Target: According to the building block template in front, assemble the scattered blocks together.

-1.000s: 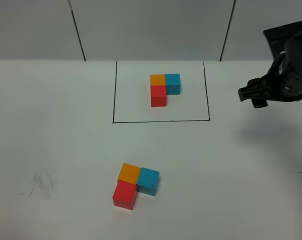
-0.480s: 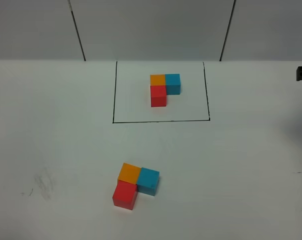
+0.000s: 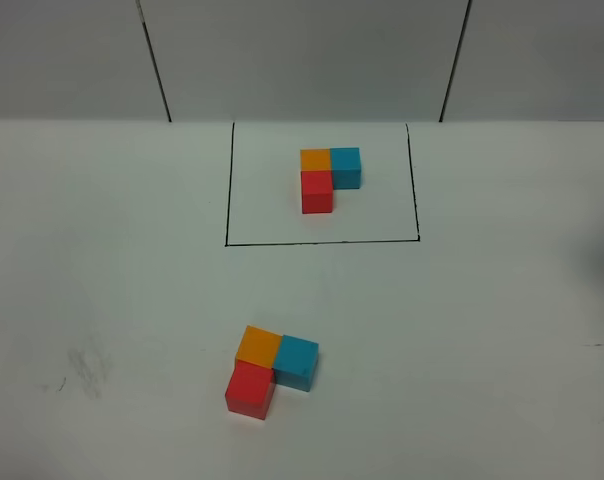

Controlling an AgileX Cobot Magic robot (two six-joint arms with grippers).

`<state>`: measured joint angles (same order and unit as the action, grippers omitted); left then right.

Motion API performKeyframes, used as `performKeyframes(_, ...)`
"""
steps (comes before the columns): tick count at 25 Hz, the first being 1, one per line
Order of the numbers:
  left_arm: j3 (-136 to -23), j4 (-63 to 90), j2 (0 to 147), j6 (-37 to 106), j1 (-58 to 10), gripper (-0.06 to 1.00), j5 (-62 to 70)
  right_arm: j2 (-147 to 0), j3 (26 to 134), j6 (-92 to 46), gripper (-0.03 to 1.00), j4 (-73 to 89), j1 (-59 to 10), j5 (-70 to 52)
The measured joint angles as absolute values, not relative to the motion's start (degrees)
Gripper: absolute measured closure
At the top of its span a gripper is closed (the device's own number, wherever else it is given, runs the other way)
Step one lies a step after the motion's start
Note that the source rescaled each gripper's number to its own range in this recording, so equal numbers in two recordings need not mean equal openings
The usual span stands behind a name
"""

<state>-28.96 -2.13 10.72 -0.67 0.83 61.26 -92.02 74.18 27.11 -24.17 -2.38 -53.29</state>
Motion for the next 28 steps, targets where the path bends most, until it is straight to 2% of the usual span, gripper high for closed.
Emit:
performKeyframes(6,-29.0,-2.1,10.7,-0.7,0.8,0.94,61.3,-92.0,74.2,27.2,0.15,-24.3,-2.4,-52.8)
performKeyframes(28,-29.0,-2.1,10.7,-0.7,0.8,0.94,61.3,-87.2,74.2,27.2,0.16,-24.3,-2.4,-32.7)
